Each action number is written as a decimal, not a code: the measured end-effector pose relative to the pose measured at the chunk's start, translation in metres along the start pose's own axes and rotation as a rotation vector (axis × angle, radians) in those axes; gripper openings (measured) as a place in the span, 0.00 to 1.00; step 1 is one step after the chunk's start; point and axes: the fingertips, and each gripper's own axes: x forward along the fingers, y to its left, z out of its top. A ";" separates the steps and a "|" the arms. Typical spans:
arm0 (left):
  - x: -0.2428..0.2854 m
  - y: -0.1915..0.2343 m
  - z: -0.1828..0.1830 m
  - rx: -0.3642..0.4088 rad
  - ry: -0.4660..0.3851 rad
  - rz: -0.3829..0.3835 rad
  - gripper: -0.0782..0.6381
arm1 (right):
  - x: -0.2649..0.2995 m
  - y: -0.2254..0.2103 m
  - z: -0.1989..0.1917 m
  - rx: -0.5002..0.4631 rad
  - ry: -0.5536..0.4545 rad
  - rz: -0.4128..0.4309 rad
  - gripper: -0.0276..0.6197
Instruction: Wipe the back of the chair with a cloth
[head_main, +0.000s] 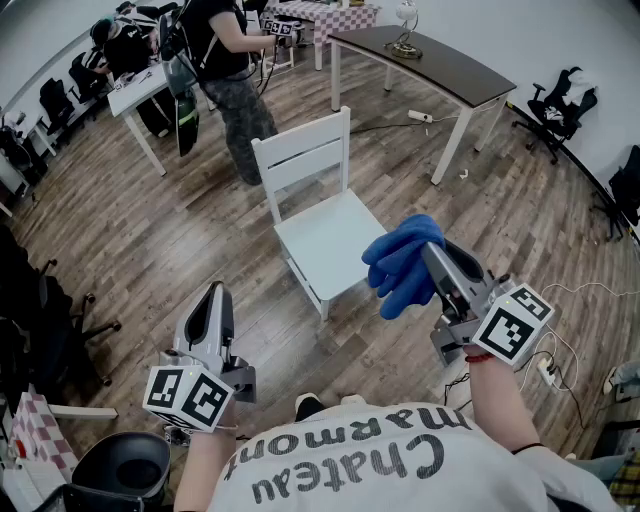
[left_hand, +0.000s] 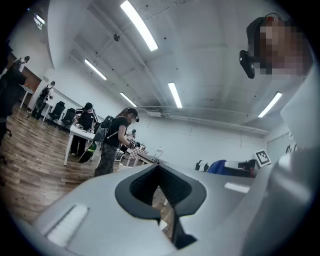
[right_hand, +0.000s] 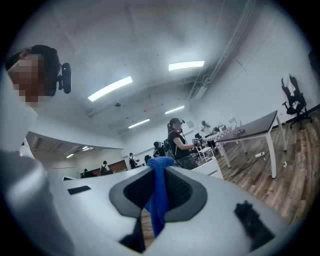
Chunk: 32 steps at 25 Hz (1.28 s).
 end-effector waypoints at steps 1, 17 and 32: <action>0.000 0.002 0.002 0.002 -0.001 0.000 0.12 | 0.002 0.001 0.001 -0.001 -0.001 0.000 0.14; 0.000 0.050 0.022 0.009 0.014 -0.023 0.12 | 0.028 -0.005 0.010 0.018 -0.069 -0.108 0.14; 0.013 0.104 0.003 -0.012 0.123 -0.075 0.12 | 0.106 0.006 -0.033 0.021 0.022 -0.172 0.14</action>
